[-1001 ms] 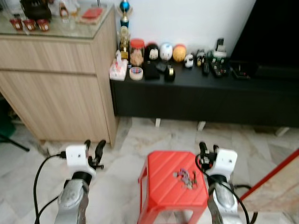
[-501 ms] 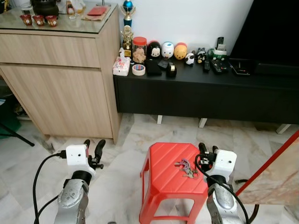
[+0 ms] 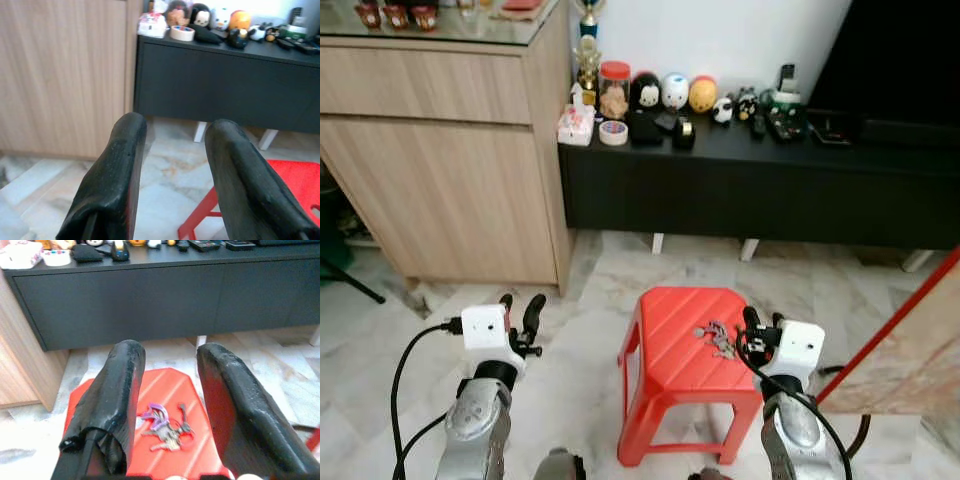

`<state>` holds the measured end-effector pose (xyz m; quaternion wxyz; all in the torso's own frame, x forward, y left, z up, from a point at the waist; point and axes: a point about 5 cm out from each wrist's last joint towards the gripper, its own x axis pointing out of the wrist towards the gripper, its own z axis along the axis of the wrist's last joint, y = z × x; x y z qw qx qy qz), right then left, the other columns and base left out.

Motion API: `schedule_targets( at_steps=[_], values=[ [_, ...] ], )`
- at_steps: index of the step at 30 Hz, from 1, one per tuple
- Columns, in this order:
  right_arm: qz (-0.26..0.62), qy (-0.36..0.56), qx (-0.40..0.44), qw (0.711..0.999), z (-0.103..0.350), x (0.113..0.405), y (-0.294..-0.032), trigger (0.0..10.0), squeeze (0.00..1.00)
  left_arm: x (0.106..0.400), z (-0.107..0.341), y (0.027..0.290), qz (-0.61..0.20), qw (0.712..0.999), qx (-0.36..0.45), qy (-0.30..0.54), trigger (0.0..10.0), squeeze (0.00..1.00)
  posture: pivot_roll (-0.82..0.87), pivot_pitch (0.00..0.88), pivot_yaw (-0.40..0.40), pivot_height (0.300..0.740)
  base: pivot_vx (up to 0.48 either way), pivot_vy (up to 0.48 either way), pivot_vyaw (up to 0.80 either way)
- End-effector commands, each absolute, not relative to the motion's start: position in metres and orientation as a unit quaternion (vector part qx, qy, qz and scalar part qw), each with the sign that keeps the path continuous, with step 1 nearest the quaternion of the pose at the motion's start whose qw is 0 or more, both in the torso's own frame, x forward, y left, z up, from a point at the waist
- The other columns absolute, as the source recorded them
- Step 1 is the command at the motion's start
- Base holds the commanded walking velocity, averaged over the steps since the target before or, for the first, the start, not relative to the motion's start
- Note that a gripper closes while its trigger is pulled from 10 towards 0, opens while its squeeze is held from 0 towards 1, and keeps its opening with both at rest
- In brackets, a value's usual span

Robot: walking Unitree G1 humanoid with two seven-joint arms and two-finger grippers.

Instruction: Hang keys on a hook

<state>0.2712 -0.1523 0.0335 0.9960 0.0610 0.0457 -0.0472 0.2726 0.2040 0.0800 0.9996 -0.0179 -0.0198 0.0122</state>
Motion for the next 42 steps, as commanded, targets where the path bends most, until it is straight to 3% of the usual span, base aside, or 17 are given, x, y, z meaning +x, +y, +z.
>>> schedule_targets(
  at_steps=[1, 36, 42],
  values=[
    [-0.049, 0.047, 0.064, 0.996, 0.0339, 0.2709, -0.1542, 10.0, 0.0, 0.2742, 0.0808, 0.1991, 0.001, 1.0, -0.019, -0.017, 10.0, 0.0, 0.09, 0.055, -0.08, 0.662, 0.0, 0.0, 0.0],
    [-0.045, 0.068, 0.072, 0.994, 0.0306, 0.273, -0.1509, 10.0, 0.0, 0.2754, 0.0816, 0.1962, -0.006, 1.0, -0.021, -0.014, 10.0, 0.0, 0.09, 0.065, -0.074, 0.635, 0.0, 0.0, 0.0],
    [-0.043, 0.071, 0.073, 0.994, 0.0301, 0.2738, -0.1502, 10.0, 0.0, 0.2758, 0.0819, 0.1956, -0.009, 1.0, -0.021, -0.014, 10.0, 0.0, 0.09, 0.066, -0.073, 0.601, 0.0, 0.0, 0.0]
  ],
)
